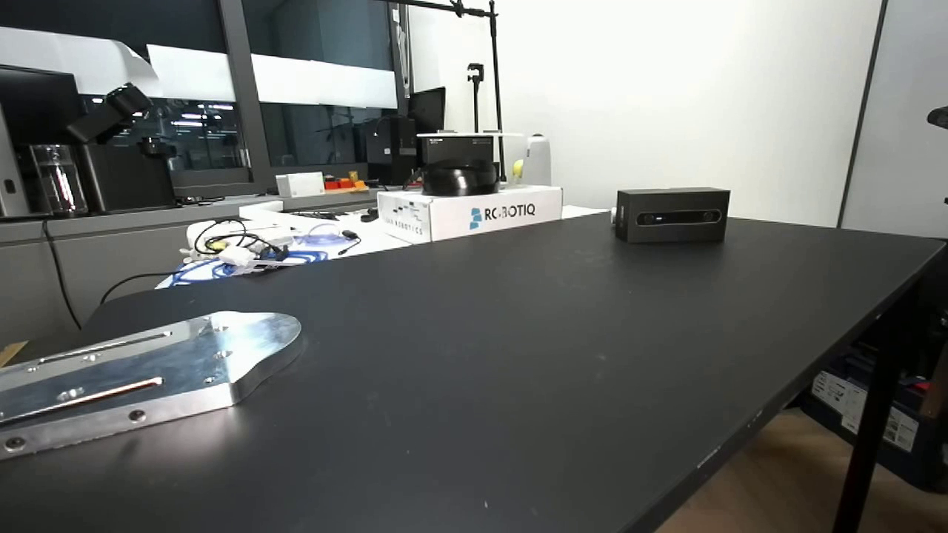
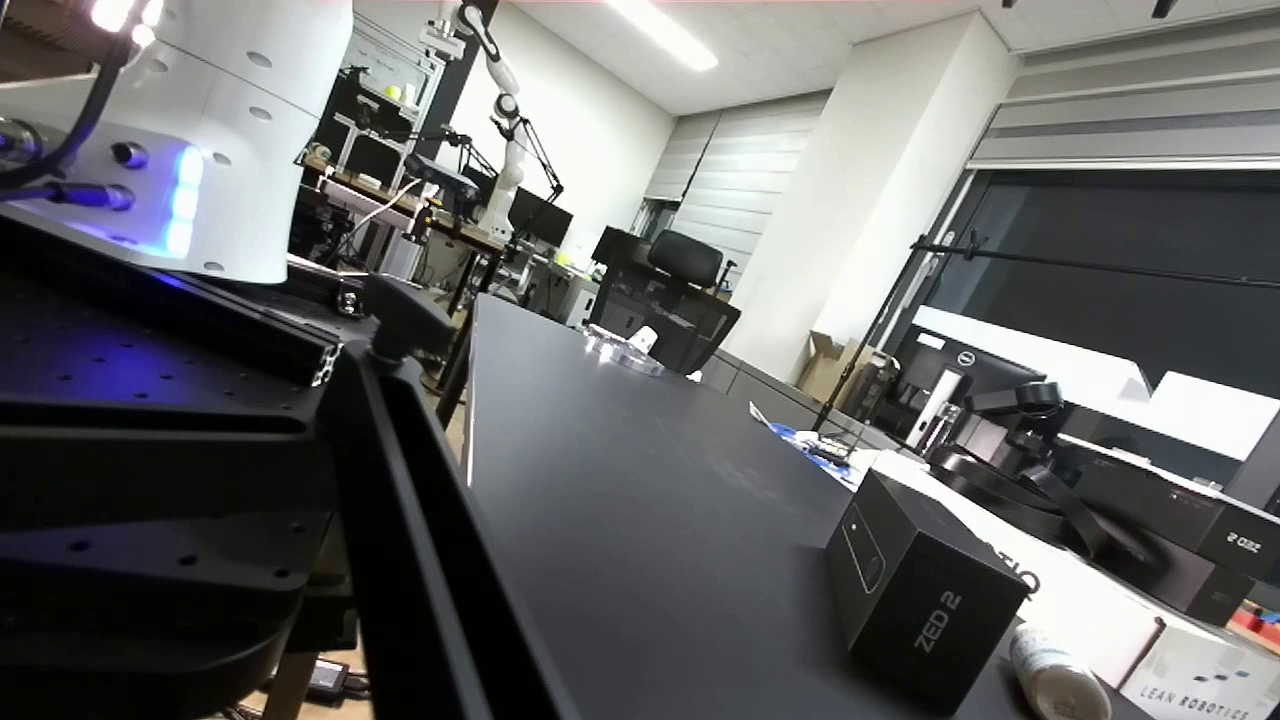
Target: Pick the bottle and put it on the box
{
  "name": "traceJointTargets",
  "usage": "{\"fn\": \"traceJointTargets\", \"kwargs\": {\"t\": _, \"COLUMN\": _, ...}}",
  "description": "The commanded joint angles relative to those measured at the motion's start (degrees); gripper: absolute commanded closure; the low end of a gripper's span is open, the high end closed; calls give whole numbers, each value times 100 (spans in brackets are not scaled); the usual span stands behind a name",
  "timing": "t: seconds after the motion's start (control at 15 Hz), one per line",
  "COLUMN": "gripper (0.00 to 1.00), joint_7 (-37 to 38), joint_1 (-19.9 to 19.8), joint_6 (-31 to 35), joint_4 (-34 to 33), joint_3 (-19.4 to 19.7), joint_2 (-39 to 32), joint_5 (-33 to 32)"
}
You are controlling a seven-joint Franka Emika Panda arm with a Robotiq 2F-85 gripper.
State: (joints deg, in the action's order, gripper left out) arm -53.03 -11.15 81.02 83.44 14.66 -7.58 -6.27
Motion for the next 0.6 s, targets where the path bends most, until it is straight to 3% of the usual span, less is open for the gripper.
{"fn": "traceJointTargets", "kwargs": {"t": 0.0, "gripper": 0, "joint_7": 7, "joint_1": -135, "joint_6": -26, "joint_4": -33, "joint_3": -145, "joint_2": -9, "joint_5": -15}}
{"fn": "traceJointTargets", "kwargs": {"t": 0.13, "gripper": 0, "joint_7": 6, "joint_1": -135, "joint_6": -29, "joint_4": -35, "joint_3": -145, "joint_2": -9, "joint_5": -15}}
{"fn": "traceJointTargets", "kwargs": {"t": 0.53, "gripper": 0, "joint_7": 44, "joint_1": -357, "joint_6": 1142, "joint_4": -208, "joint_3": -71, "joint_2": -283, "joint_5": -241}}
